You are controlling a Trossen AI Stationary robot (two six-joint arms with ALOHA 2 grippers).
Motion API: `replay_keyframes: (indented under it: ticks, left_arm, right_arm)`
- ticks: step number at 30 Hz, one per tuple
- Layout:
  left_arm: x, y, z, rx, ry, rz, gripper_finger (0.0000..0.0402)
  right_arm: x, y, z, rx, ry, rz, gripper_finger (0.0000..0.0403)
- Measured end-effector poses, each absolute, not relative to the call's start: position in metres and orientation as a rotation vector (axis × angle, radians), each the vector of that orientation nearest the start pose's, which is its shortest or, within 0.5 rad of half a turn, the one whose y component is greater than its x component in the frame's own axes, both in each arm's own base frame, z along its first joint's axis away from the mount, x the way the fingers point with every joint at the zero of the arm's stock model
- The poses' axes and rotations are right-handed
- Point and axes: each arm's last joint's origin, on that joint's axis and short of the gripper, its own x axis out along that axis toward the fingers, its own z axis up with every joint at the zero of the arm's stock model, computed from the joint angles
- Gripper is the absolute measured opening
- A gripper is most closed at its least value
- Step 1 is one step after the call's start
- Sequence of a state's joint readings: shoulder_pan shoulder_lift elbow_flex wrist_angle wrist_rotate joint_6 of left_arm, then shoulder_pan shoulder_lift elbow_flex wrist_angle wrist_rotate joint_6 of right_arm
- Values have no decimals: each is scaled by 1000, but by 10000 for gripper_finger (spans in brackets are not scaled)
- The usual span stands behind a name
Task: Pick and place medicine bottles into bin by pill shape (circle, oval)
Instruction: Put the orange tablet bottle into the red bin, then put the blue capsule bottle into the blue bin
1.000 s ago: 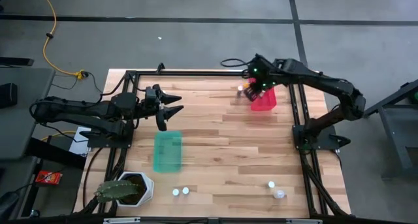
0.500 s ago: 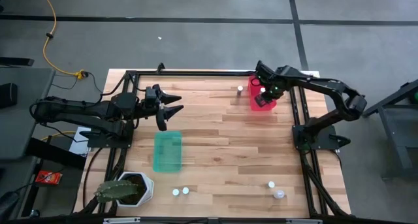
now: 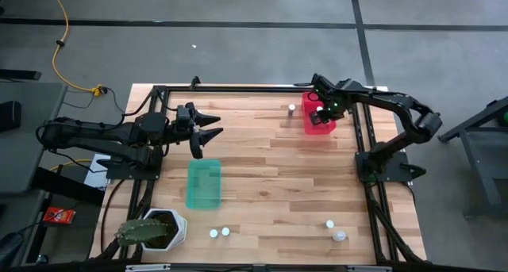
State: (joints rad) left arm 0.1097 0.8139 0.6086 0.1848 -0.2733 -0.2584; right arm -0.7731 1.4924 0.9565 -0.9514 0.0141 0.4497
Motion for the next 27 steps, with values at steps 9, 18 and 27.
replay_keyframes:
  ticks: [9, 18, 27]
  left_arm:
    - [184, 28, 302, -254, -29, 383, 200]
    - [184, 28, 302, -254, -29, 383, 200]
    - [184, 28, 302, -257, -29, 383, 200]
  right_arm:
    - [183, -180, 185, 908, 1300, -956, 169]
    - [193, -192, 226, 751, 1262, -964, 186]
    - [200, -139, 302, 480, 651, -691, 186]
